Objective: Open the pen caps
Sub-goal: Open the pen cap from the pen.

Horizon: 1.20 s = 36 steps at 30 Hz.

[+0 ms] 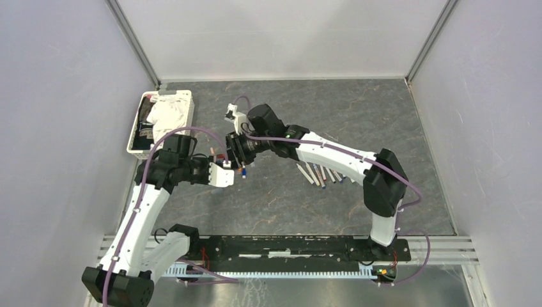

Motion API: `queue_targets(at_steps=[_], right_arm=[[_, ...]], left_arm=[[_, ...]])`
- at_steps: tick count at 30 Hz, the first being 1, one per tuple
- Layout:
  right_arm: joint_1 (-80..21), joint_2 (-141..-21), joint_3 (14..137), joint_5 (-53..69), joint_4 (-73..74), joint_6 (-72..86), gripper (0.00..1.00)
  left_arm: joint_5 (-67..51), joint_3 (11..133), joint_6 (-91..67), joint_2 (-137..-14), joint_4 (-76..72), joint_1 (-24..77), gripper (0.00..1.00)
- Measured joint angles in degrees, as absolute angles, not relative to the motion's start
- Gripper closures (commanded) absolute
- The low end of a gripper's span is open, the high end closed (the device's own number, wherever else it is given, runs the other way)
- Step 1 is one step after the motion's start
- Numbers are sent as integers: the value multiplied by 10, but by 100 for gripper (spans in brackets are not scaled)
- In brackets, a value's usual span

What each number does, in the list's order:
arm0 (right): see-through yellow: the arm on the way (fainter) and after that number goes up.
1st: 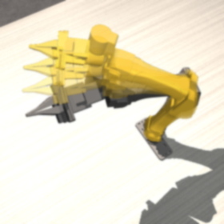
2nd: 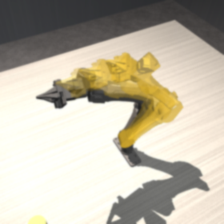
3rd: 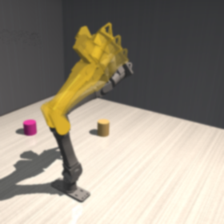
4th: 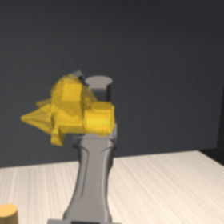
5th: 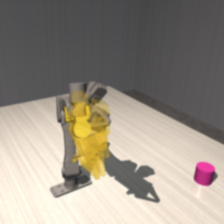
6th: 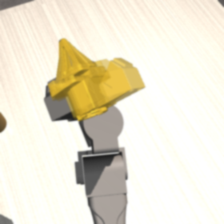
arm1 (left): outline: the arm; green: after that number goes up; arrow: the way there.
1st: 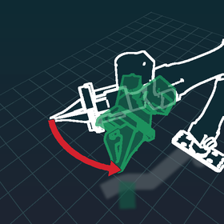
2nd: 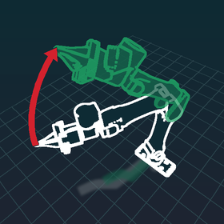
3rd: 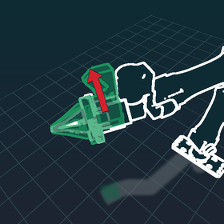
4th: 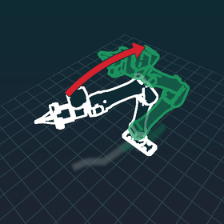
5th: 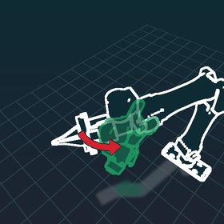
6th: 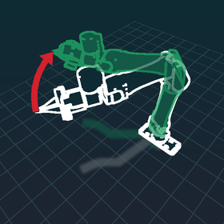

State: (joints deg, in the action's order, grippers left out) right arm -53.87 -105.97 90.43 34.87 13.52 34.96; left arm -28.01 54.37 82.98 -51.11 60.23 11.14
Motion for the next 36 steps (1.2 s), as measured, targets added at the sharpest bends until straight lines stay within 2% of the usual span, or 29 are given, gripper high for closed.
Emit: queue_targets(at_steps=[6,9,10,11,12,13,14,18,21,24,29,32,34,36], right_arm=[[-548,-1095,908,366,135,353,67],[-549,-1101,911,373,139,354,94],[-550,-1102,912,366,144,352,100],[-550,-1103,912,358,152,355,100],[-548,-1105,912,362,151,356,100],[-547,-1105,912,362,151,357,100],[-546,-1105,912,362,151,356,100],[-540,-1102,899,384,123,351,100],[-535,-1100,882,401,105,350,100],[-533,-1100,871,416,99,349,100],[-533,-1100,863,432,79,352,100],[-532,-1100,863,445,64,360,100],[-533,-1100,863,450,63,363,100],[-533,-1100,863,449,62,363,100]], left_arm=[[-268,544,846,-517,604,118,98],[-258,544,852,-517,610,121,98],[-255,544,853,-517,610,121,98],[-255,545,853,-514,612,121,88],[-253,545,853,-513,611,121,67],[-252,545,854,-513,609,121,54],[-252,545,857,-513,608,121,48],[-256,545,862,-512,615,121,43],[-260,545,862,-513,618,122,45],[-263,545,862,-516,621,122,54],[-273,547,862,-529,632,123,63],[-281,548,862,-530,636,123,75],[-284,550,863,-530,636,124,90],[-283,550,862,-530,636,123,98]])
